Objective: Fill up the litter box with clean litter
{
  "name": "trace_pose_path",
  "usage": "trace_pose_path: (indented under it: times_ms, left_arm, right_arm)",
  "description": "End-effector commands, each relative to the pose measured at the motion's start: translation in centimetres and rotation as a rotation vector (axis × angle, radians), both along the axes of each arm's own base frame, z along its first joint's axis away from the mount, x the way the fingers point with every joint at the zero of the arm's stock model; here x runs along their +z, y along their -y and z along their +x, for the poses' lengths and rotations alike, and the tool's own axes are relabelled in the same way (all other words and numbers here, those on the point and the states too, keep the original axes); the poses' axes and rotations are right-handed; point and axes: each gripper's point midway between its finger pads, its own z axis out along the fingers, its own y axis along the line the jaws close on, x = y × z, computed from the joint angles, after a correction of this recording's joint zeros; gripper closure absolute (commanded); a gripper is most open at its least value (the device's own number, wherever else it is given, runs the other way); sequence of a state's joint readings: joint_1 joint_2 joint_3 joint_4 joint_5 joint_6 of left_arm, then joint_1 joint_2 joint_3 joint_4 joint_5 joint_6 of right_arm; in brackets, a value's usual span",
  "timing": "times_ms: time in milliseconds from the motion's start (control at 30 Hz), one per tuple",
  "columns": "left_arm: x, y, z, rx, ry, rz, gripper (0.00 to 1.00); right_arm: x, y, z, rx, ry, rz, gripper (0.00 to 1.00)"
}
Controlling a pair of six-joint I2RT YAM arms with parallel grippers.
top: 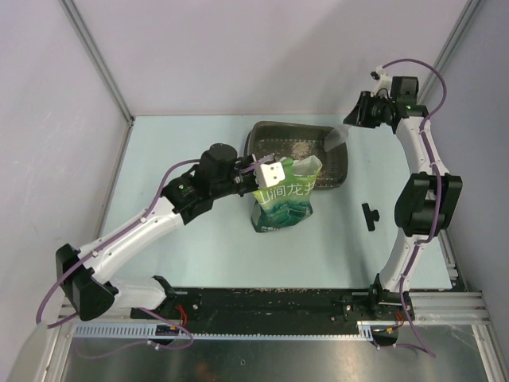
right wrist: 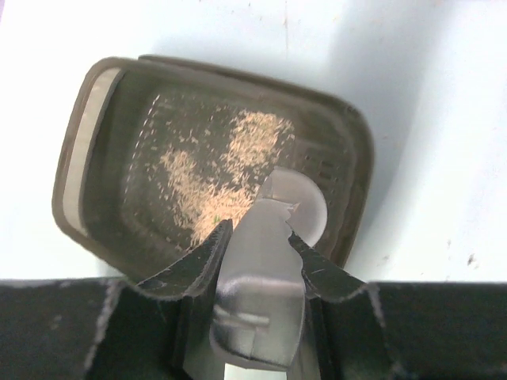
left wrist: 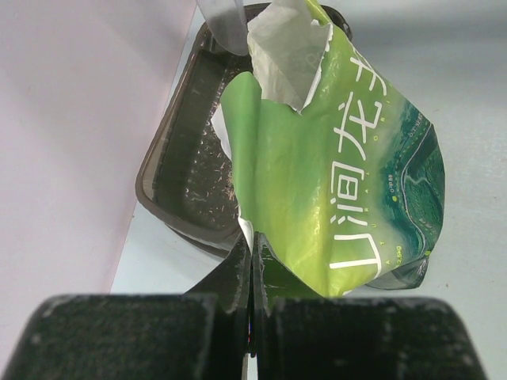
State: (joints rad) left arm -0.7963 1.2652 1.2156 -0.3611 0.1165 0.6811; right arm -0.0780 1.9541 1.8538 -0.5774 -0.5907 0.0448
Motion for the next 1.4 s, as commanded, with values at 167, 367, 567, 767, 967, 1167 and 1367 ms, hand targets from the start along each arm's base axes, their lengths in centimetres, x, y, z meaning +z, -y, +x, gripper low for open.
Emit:
trace_pose_path:
  times_ms: [167, 367, 567, 767, 967, 1167, 1367]
  left_arm:
    - [2.3, 0.0, 0.8, 0.059, 0.003, -0.065, 1.00]
    - [4.2, 0.1, 1.6, 0.132, -0.084, -0.193, 1.00]
    - [5.1, 0.5, 1.6, 0.126, -0.109, -0.246, 1.00]
    - [5.2, -0.1, 1.1, 0.130, -0.116, -0.261, 1.00]
    - [4.8, -0.9, 0.9, 0.136, -0.129, -0.267, 1.00]
    - [4.5, -0.8, 0.5, 0.113, -0.139, -0.266, 1.00]
    - [4.6, -0.8, -0.1, 0.074, -0.130, -0.258, 1.00]
  right_arm:
    - [12.4, 0.0, -1.1, 0.021, 0.296, 0.006, 1.00]
    - [18.6, -3.2, -10.4, 0.227, 0.270, 0.223, 1.00]
    - [20.5, -5.8, -17.3, 0.367, 0.261, 0.246, 1.00]
    - [17.5, -6.7, -19.1, 0.455, 0.208, 0.123, 1.00]
    - [15.1, -7.1, -19.7, 0.507, 0.183, 0.015, 1.00]
    - [13.7, -8.7, -18.8, 0.567, 0.216, -0.110, 1.00]
    - [12.1, -11.0, -18.7, 0.701, 0.206, -0.210, 1.00]
